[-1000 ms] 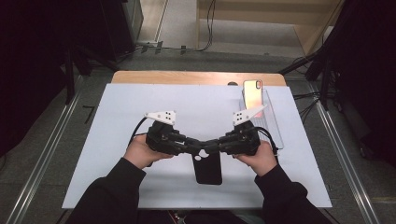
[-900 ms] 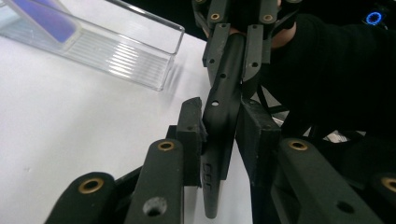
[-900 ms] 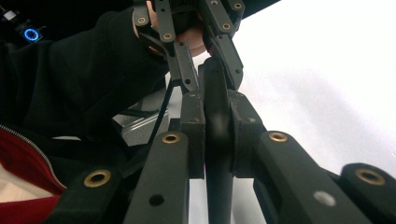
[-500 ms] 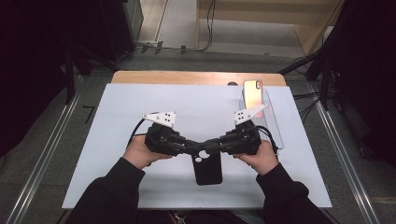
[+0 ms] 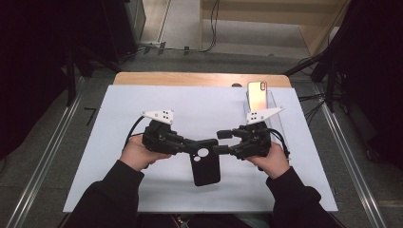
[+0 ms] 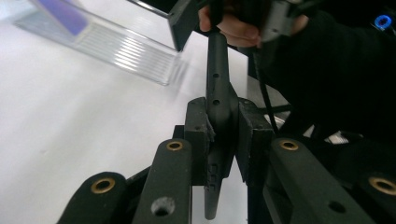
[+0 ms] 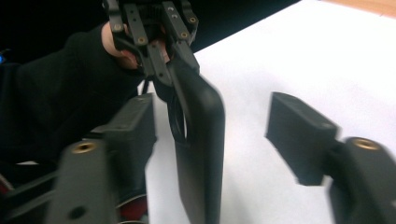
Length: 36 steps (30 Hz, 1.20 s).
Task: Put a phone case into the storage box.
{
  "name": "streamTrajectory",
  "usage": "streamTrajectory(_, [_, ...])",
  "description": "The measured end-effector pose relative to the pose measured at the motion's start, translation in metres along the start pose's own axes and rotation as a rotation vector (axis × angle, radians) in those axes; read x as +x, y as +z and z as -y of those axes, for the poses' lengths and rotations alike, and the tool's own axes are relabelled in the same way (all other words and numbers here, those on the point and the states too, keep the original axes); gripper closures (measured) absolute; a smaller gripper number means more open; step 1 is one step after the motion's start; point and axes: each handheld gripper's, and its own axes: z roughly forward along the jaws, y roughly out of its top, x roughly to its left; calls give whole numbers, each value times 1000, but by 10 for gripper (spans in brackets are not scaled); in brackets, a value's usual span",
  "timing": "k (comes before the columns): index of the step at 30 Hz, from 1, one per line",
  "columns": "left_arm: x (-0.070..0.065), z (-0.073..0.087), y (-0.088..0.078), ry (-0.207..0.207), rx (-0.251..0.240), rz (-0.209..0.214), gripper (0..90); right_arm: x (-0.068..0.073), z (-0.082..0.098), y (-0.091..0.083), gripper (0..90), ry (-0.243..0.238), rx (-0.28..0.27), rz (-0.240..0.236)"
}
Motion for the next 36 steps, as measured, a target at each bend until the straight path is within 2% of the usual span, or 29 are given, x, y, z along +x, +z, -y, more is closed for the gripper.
streamTrajectory(3, [0, -1, -3, -18, 0, -34, 773, 0, 2, 1, 239, -5, 2, 31])
streamTrajectory(6, [-2, -2, -4, -29, -8, -63, 773, 0, 5, 4, 193, 14, -1, 22])
streamTrajectory(8, [-2, -2, -5, -47, -10, -77, 773, 0, 6, 8, 180, 20, 29, 27])
streamTrajectory(9, [-1, -3, -5, -55, -8, -86, 772, 1, 7, 10, 145, 14, 37, 35])
streamTrajectory(12, [-1, -4, -6, -98, -12, -123, 773, 3, 9, 14, 0, 3, 7, 79])
streamTrajectory(16, [-2, -5, -6, -128, -15, -176, 772, 9, 9, 17, 0, -15, 13, 168])
streamTrajectory(20, [-3, -6, -5, -163, -23, -201, 773, 15, 8, 21, 0, 1, 11, 202])
streamTrajectory(23, [-3, -7, -5, -197, -30, -230, 772, 16, 10, 25, 0, 15, 14, 195])
streamTrajectory(25, [-4, -7, -5, -204, -33, -254, 772, 18, 11, 28, 0, 16, 21, 237])
streamTrajectory(28, [-6, -8, -5, -220, -46, -262, 772, 19, 11, 33, 0, 27, 22, 284])
streamTrajectory(31, [-8, -10, -2, -233, -29, -285, 773, 21, 11, 37, 0, 43, 6, 300])
streamTrajectory(36, [-12, -11, 0, -269, -42, -313, 773, 27, 14, 45, 0, 55, -14, 351])
